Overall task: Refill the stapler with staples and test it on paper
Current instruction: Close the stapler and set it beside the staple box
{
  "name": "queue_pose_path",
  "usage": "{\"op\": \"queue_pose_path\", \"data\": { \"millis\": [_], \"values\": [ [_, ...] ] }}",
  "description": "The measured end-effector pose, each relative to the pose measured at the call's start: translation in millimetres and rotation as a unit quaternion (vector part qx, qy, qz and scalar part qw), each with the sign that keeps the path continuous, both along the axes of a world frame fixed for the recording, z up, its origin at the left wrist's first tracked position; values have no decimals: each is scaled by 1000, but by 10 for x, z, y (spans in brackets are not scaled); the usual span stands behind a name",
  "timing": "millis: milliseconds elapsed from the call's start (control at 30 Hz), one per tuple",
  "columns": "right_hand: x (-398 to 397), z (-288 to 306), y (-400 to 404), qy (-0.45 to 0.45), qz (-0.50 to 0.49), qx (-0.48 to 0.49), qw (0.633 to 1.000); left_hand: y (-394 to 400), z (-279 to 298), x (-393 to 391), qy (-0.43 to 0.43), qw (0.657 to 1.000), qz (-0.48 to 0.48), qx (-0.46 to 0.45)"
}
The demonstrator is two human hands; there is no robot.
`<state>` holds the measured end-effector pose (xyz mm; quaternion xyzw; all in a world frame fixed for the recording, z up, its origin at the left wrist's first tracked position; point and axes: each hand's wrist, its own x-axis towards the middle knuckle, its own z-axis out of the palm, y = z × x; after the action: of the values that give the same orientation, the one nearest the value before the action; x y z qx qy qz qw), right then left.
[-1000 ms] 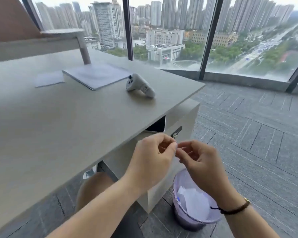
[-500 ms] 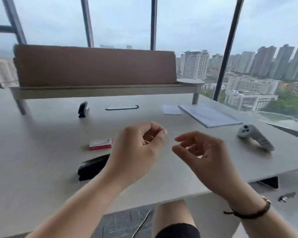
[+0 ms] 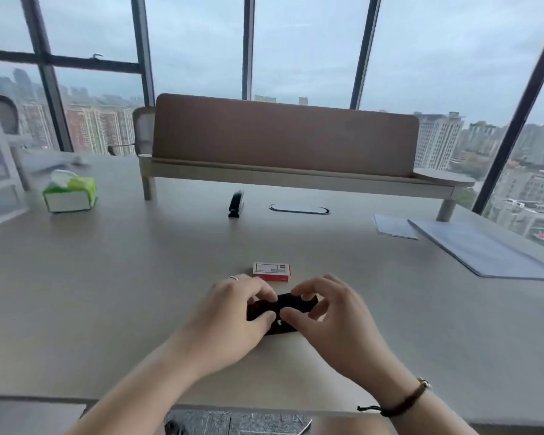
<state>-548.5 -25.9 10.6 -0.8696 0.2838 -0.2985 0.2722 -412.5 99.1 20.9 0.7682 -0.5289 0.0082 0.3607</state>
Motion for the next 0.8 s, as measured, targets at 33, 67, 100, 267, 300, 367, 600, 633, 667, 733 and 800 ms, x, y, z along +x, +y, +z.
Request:
{"op": "queue_pose_path", "data": {
  "millis": [33,67,100,267,300,367,600,633,667,733,800],
  "values": [
    [1,-4,-12,0,-3,2,1000,-6,-10,6,-5,1000,0,0],
    [3,-9,-28,1,-8,3,1000,-18,-18,10,-11,1000,-1,-2],
    [5,-14,-45,2,-13,5,1000,-30,-18,6,-15,1000,-3,-5],
    [34,-42,-115,21,-15,18,1000,-105,-58,-5,-21,1000,-17,9],
    [52,-47,-123,21,-9,23,999,-110,-67,0,-27,999,-18,14],
    [116,-51,-138,21,11,31,999,-106,-77,22,-32,999,-19,16],
    [531,-19,-157,28,164,89,982,14,-88,134,-10,999,14,34],
    [578,-5,-164,39,172,82,981,27,-89,154,-5,999,24,34],
    [617,12,-179,48,172,71,981,36,-92,176,-1,999,35,35],
    [687,29,-250,67,147,6,987,50,-93,235,3,998,57,40],
    [736,26,-366,103,101,-83,986,50,-102,320,4,996,84,38]
  ]
}}
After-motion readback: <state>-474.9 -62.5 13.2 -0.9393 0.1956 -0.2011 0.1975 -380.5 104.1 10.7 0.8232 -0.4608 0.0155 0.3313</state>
